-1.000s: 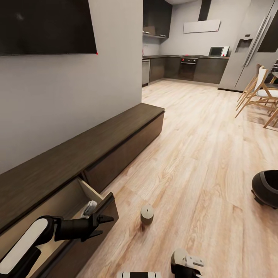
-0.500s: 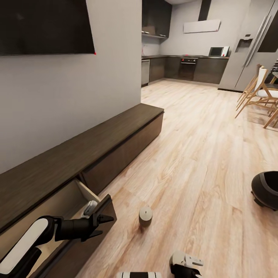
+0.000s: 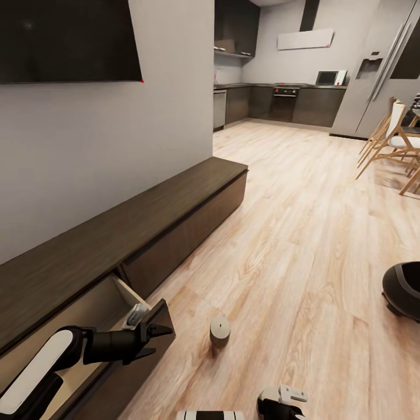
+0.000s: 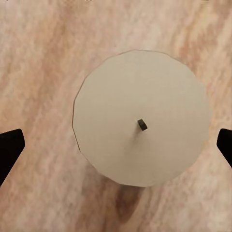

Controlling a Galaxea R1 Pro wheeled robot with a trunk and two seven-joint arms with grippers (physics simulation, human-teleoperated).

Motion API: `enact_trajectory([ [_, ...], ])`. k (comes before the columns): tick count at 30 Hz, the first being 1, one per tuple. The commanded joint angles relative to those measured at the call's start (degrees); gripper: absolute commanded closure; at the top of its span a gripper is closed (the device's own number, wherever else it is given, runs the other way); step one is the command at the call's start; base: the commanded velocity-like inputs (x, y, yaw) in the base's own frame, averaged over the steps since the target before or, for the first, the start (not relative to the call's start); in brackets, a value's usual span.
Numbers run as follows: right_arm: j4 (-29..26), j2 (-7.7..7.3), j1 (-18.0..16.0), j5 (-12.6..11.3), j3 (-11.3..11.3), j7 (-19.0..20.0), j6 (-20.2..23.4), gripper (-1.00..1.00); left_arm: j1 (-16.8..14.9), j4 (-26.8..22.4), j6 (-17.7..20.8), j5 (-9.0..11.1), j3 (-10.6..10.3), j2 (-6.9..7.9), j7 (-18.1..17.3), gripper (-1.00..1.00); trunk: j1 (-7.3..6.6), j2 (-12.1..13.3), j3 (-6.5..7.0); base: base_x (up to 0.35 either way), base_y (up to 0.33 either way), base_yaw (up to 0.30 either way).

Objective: Place each of the two pumpkins and all three candles from the living room inside a cabinet in the living room (use any cabinet), then make sure every cabinet is closed, and position the cauldron so it is next to a table in the living room.

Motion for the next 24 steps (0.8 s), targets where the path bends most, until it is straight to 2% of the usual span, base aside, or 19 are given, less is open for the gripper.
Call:
enact_trajectory([
  [1,-0.15,-0.05,-0.01,-0.26,0.40,-0.47,0.29,-1.00,-0.04,-0.03,-0.01,0.61,-0.06,0.04,0.58,-1.00,-0.01,-0.02,-0.05,0.081,-0.053,0.000],
  [24,-0.15,-0.05,-0.01,-0.25,0.40,-0.47,0.29,-1.00,-0.04,0.18,-0.01,0.61,0.09,0.03,0.58,-1.00,-0.01,-0.02,-0.05,0.019,-0.016,0.000],
])
